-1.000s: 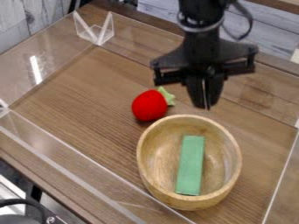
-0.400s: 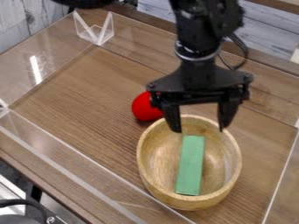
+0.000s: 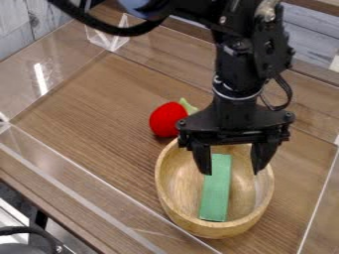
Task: Remove the green block from the brown bowl and put it on the table
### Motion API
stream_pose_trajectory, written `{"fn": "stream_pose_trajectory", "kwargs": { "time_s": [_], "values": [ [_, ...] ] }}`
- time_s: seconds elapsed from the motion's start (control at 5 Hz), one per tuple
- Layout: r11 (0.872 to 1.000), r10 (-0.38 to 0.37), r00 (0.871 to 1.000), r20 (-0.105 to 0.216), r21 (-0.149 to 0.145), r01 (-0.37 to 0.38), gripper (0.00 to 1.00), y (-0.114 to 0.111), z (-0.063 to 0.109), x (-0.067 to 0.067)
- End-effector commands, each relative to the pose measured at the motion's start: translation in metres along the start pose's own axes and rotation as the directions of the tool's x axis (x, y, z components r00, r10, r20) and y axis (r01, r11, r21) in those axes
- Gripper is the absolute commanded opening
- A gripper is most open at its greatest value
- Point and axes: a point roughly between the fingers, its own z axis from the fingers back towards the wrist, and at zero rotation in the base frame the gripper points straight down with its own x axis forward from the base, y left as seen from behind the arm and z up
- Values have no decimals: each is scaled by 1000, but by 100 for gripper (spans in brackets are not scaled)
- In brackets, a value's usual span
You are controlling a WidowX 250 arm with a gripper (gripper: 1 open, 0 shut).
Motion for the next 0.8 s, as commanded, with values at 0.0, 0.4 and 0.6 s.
{"fn": "stream_pose_trajectory", "kwargs": {
  "time_s": [0.0,0.4,0.6],
  "values": [
    [999,44,999,7,-3,-44,100,-2,-5,-9],
    [994,106,994,-26,23,-105,100,5,-32,-26],
    [996,82,996,-41,32,-81,100,3,-43,-26]
  ]
}}
